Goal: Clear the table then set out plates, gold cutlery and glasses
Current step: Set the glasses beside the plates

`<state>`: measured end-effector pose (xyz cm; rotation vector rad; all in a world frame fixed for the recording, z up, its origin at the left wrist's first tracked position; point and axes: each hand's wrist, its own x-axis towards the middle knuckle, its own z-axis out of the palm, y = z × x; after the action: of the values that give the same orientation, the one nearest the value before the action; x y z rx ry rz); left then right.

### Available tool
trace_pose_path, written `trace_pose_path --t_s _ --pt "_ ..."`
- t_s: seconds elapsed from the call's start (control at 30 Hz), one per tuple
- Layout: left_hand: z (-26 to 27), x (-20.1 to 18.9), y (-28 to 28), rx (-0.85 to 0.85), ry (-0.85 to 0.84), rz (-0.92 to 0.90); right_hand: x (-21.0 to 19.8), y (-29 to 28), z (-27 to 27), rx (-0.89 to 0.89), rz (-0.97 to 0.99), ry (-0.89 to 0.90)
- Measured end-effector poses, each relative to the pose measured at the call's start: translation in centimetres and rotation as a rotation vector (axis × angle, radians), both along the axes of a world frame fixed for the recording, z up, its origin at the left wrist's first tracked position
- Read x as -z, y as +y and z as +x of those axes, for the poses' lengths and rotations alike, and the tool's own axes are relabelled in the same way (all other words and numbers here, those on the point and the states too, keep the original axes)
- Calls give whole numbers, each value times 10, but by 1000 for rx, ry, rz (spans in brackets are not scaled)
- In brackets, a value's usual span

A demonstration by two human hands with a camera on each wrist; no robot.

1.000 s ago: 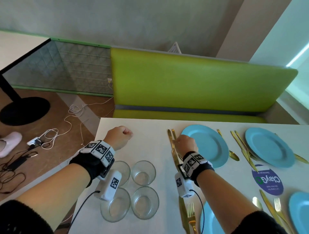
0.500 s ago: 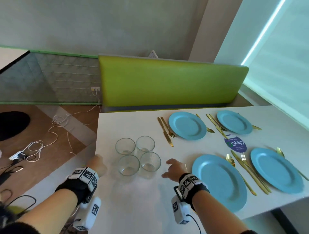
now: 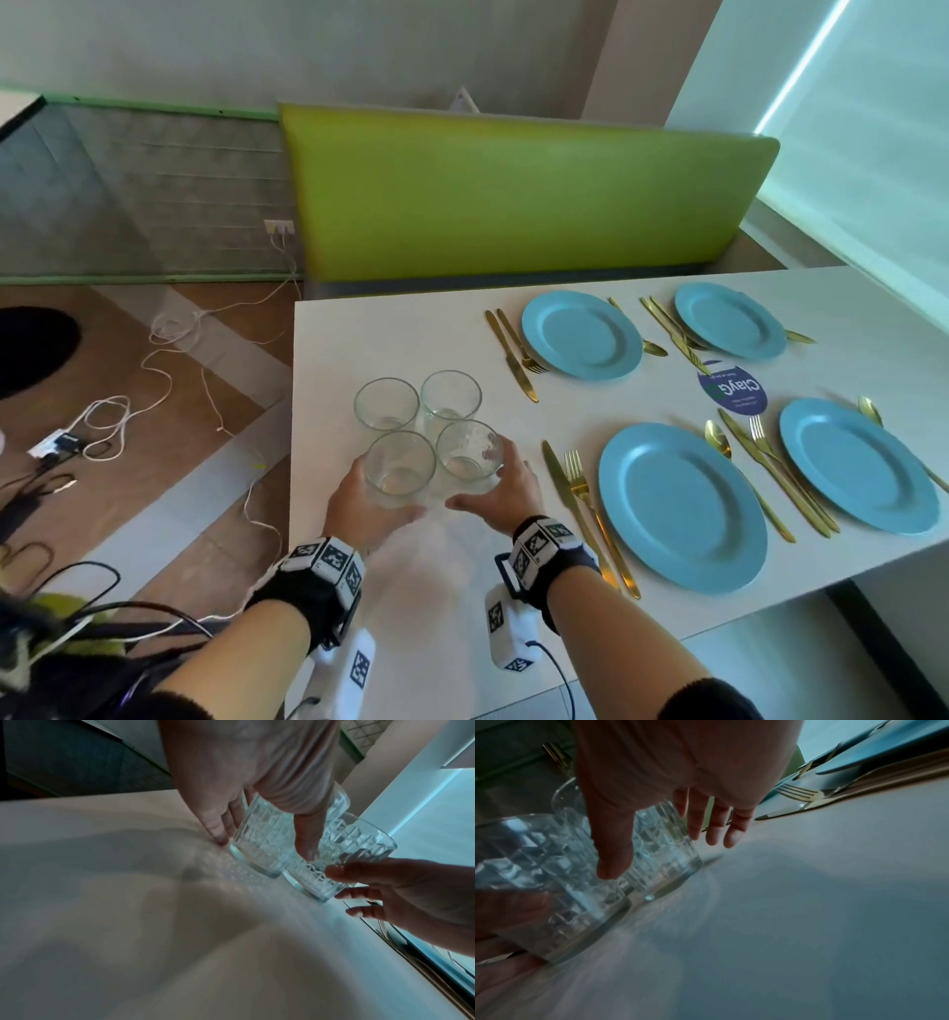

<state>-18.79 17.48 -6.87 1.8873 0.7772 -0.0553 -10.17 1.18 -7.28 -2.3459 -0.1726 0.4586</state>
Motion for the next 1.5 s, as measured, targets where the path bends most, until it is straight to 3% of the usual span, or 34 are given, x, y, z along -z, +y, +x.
trace_pose_path --t_s 0.3,0.57,0.73,0.97,1.27,1.5 --pt "-8 0 -7 -20 -54 10 5 5 -5 7 -61 -53" --pt "7 -21 -43 158 -41 99 -26 -41 -3 231 56 -68" --pt "58 -58 -84 241 -169 114 -61 -95 35 329 7 -175" --pt "157 -94 -152 318 -241 72 -90 -198 109 537 13 -191" --pt "293 -89 -266 402 -130 25 -96 -345 241 781 95 -74" --pt "368 -72 -333 442 -96 -9 -81 -424 333 881 27 -9"
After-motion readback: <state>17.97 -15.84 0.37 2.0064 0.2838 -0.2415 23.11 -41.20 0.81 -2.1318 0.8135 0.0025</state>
